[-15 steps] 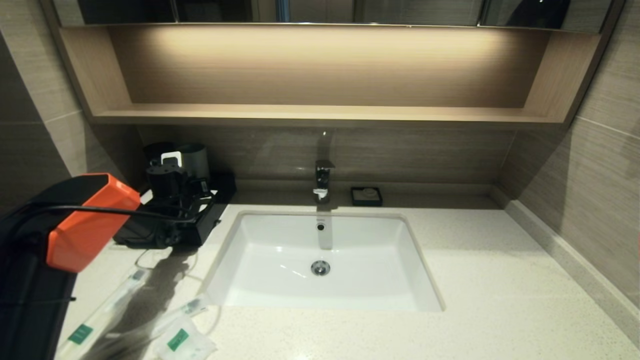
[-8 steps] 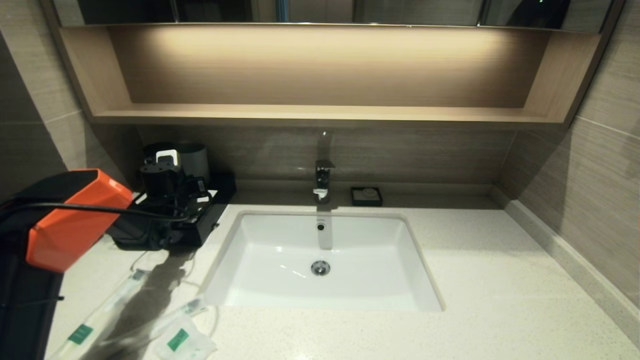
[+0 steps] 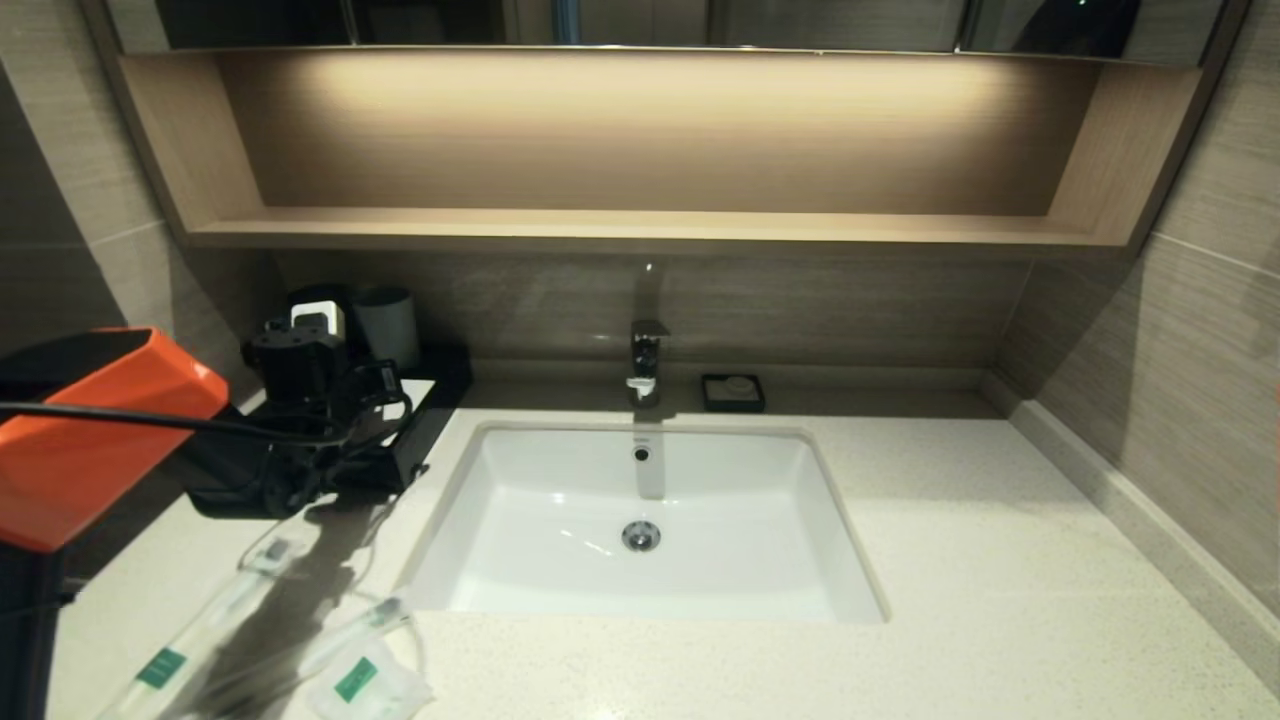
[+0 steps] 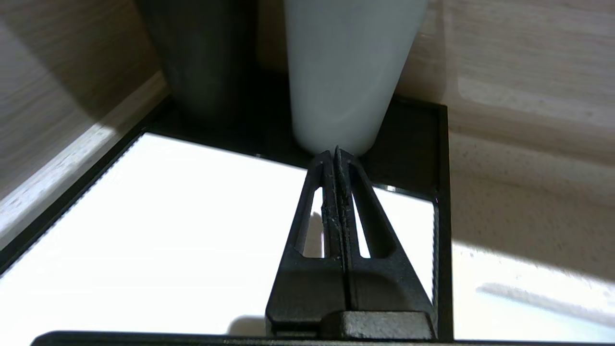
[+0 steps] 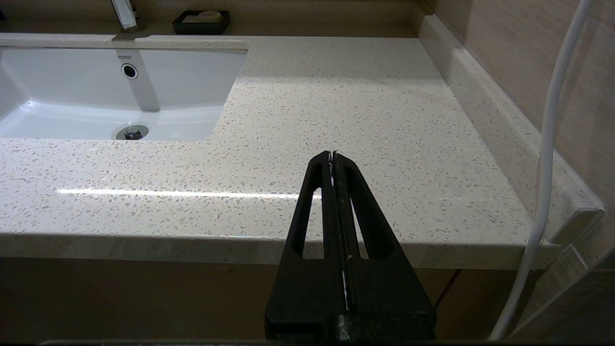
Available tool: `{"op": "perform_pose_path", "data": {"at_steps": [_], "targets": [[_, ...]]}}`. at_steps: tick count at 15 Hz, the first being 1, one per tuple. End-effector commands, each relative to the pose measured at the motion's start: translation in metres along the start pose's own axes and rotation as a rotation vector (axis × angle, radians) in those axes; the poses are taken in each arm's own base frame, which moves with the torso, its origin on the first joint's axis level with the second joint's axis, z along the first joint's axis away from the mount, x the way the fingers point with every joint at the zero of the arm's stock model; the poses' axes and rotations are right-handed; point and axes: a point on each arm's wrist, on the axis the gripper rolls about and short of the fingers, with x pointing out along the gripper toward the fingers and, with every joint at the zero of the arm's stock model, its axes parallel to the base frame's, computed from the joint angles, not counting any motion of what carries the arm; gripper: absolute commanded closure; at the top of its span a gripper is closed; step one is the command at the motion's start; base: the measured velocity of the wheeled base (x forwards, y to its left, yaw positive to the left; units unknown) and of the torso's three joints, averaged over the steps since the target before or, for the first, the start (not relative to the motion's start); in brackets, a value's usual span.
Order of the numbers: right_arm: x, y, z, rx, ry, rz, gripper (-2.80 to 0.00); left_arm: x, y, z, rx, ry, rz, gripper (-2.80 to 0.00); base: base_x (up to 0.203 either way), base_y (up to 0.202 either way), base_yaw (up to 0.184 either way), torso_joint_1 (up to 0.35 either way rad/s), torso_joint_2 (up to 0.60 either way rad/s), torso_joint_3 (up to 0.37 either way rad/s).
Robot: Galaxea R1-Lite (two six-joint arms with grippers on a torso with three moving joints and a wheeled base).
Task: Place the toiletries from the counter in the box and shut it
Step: Open the drawer
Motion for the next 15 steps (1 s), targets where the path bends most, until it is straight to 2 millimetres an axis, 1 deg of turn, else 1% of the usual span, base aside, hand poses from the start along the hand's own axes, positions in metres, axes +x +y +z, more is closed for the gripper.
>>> {"op": "perform_pose_path", "data": {"at_steps": [1, 3, 6, 10, 13, 15], "targets": [[0.0, 0.0, 0.0, -0.001, -0.001, 0.0, 0.0, -0.024, 0.001, 0.011, 0.0, -0.009, -0.005, 0.0, 0.0, 0.0, 0.0, 0.0, 0.0, 0.0], [0.0, 0.0, 0.0, -0.002, 0.0, 0.0, 0.0, -0.045, 0.001, 0.018, 0.002, -0.006, -0.014, 0.0, 0.0, 0.0, 0.0, 0.0, 0.0, 0.0], [0.0, 0.0, 0.0, -0.001, 0.0, 0.0, 0.0, -0.079, 0.006, 0.027, 0.005, 0.009, -0.016, 0.0, 0.0, 0.0, 0.0, 0.0, 0.0, 0.0], [0.0, 0.0, 0.0, -0.001, 0.0, 0.0, 0.0, -0.128, 0.018, 0.025, 0.02, 0.07, -0.011, 0.0, 0.0, 0.0, 0.0, 0.0, 0.0, 0.0], [0.0, 0.0, 0.0, -0.001, -0.001, 0.0, 0.0, -0.154, 0.024, 0.019, 0.034, 0.11, -0.003, 0.0, 0.0, 0.0, 0.0, 0.0, 0.0, 0.0], [0.0, 0.0, 0.0, -0.002, 0.001, 0.0, 0.0, -0.163, 0.028, 0.017, 0.049, 0.124, 0.037, 0.0, 0.0, 0.0, 0.0, 0.0, 0.0, 0.0]]}}
